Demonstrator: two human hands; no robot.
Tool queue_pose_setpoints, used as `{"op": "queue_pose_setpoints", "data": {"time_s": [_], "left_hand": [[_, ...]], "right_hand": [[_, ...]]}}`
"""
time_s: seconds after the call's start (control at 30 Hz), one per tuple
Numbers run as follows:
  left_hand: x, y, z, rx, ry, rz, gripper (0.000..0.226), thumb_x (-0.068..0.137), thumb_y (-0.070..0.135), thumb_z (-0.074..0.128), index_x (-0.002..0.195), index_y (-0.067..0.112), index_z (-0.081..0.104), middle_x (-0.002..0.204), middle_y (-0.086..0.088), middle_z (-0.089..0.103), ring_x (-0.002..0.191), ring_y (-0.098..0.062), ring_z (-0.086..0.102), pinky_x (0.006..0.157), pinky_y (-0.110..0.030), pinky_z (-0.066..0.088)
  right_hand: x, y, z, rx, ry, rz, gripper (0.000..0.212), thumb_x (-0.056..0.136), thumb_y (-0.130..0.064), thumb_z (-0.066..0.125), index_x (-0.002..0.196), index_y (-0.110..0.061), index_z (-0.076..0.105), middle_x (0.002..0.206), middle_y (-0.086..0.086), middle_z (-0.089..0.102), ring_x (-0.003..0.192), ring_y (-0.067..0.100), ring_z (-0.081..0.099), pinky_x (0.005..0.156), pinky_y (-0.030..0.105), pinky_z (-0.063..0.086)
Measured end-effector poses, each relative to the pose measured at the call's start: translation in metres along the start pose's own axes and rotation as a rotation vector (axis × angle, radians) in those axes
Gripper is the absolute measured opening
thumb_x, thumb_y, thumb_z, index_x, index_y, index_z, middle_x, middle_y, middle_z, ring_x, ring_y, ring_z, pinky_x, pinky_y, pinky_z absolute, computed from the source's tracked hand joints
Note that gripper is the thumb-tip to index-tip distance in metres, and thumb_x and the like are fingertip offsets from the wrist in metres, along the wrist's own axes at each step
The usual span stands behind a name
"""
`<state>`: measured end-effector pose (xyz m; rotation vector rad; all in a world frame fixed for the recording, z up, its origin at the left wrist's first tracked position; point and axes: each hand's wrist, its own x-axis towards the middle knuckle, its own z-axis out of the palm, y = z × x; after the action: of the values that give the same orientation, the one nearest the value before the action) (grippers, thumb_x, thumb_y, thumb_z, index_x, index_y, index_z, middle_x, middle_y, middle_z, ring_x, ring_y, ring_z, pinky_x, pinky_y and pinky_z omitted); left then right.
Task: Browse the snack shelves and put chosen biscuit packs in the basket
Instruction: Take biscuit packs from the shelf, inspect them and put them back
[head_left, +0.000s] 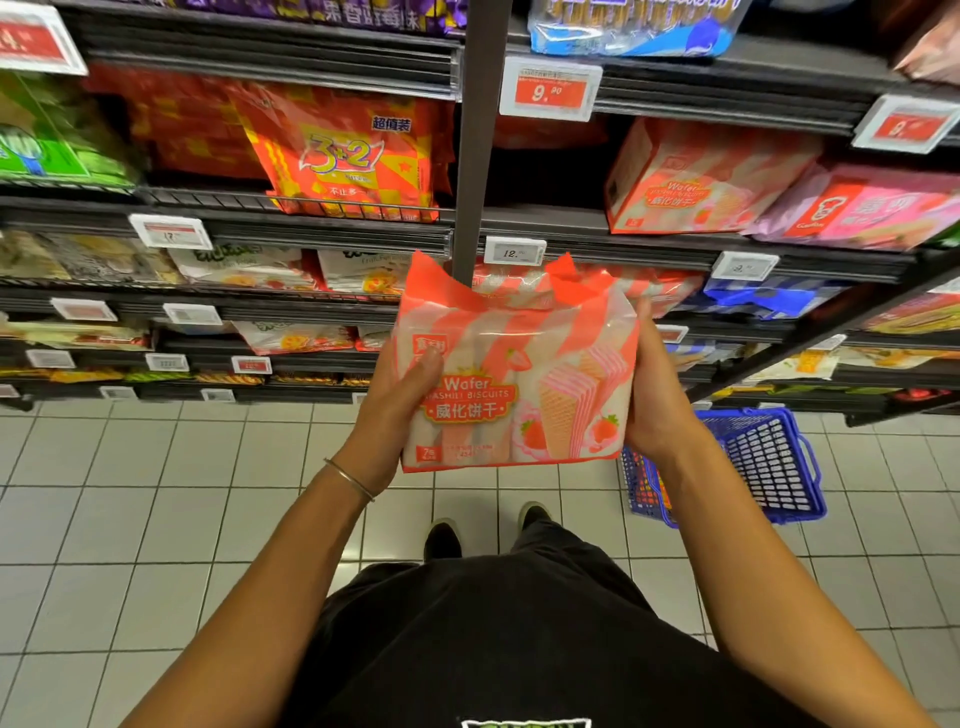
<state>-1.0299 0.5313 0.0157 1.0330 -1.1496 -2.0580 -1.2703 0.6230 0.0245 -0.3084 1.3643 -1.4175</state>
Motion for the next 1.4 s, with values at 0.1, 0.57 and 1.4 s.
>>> {"op": "queue_pose_setpoints", "data": {"time_s": [0.1,0.57,1.4], "left_hand": [[0.003,-0.006,0.004,0.044,0.012,0.040,0.062,0.086,0.039,0.068,0.141,0.021,0.046,0.128,-0.007,0.068,0.115,-0.024,0.070,0.083,-0.033,0.061],[0.005,-0.004,0.003,0.087,-0.047,0.009,0.062,0.086,0.043,0.070,0.140,0.030,0.043,0.124,0.005,0.071,0.114,-0.018,0.070,0.082,-0.031,0.061],[0.004,-0.032,-0.024,-0.676,-0.231,-0.516,0.067,0.098,0.063,0.055,0.153,0.026,0.048,0.137,-0.009,0.063,0.125,-0.033,0.061,0.104,-0.053,0.049]], "right_hand": [[0.004,0.010,-0.005,0.053,0.052,0.019,0.073,0.106,-0.067,0.032,0.143,-0.012,0.061,0.139,0.018,0.065,0.130,0.036,0.061,0.107,0.050,0.052],[-0.001,0.022,-0.014,0.148,0.064,0.065,0.057,0.103,-0.063,0.044,0.122,-0.020,0.076,0.128,0.012,0.072,0.119,0.033,0.068,0.098,0.048,0.057],[-0.005,-0.023,0.045,0.228,-0.129,0.071,0.038,0.103,-0.041,0.054,0.087,-0.016,0.078,0.079,0.003,0.074,0.068,0.017,0.074,0.065,0.030,0.062]]}}
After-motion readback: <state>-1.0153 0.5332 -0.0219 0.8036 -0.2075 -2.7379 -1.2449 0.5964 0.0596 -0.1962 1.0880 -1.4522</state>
